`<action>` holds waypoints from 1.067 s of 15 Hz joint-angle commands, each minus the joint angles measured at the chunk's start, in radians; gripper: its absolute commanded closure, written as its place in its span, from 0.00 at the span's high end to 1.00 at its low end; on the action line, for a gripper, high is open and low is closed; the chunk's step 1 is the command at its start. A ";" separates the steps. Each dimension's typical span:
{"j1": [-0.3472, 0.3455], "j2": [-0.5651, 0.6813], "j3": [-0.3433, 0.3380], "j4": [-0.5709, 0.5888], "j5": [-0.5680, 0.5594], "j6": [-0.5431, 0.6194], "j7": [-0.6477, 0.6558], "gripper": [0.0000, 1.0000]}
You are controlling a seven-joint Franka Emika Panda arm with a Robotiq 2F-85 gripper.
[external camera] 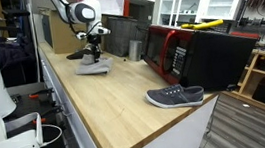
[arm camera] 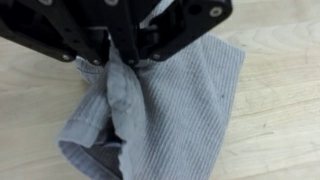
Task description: Fold the grey towel
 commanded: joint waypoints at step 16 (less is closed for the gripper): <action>-0.052 -0.017 -0.043 0.098 0.510 0.019 -0.299 1.00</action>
